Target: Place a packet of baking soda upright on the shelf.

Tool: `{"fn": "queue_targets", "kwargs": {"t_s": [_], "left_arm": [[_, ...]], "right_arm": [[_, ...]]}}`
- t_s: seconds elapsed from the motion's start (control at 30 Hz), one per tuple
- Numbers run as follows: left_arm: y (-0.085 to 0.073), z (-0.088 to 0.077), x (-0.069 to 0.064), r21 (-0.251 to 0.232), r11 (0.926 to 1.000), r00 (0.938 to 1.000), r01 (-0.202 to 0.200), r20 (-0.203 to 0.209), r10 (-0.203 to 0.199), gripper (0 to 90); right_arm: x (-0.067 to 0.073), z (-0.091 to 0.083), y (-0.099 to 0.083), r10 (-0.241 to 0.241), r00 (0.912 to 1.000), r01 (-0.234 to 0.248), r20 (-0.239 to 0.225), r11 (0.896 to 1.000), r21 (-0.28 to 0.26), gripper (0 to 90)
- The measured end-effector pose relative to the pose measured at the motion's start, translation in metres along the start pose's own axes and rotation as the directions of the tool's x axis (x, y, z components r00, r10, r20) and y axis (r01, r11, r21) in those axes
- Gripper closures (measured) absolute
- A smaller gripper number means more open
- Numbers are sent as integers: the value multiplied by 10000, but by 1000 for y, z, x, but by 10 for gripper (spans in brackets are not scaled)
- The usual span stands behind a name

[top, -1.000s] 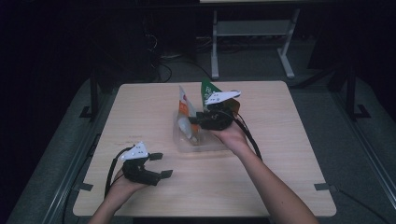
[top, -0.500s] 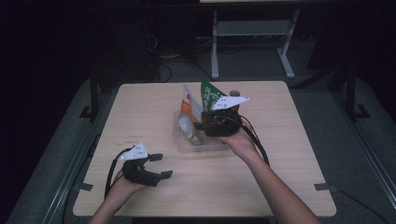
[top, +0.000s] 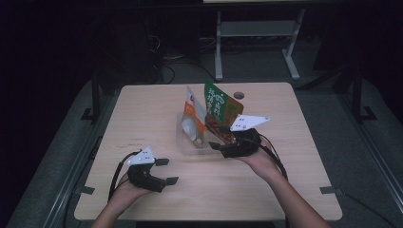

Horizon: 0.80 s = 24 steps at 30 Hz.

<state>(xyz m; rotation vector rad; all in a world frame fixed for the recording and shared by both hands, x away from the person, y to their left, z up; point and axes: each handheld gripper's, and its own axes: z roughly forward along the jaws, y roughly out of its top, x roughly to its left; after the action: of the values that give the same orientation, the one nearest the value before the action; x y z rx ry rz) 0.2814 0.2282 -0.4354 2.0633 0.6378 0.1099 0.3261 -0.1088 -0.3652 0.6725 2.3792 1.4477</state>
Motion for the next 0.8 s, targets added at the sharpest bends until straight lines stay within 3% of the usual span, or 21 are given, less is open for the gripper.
{"fn": "queue_targets", "kwargs": {"t_s": [0.2, 0.5, 0.57, 0.8], "left_arm": [[-1, 0, -2, 275, 9989, 9992, -385, 124, 381, 180], [-2, 1, -6, 385, 9980, 9982, -509, 340, 496, 177], [-2, 0, -6, 620, 9957, 9973, -691, 305, 673, 173], [-2, -7, -7, 683, 9960, 9976, -571, 437, 542, 171]], "right_arm": [[6, -12, -17, -38, 10000, 39, -35, 9998, 214, 337], [10, -32, -42, 82, 9999, -87, 109, 9988, 478, 283], [9, -35, -49, 130, 9998, -136, 124, 9984, 543, 282], [11, -40, -75, 207, 9996, -226, 174, 9930, 1155, 261]]}}
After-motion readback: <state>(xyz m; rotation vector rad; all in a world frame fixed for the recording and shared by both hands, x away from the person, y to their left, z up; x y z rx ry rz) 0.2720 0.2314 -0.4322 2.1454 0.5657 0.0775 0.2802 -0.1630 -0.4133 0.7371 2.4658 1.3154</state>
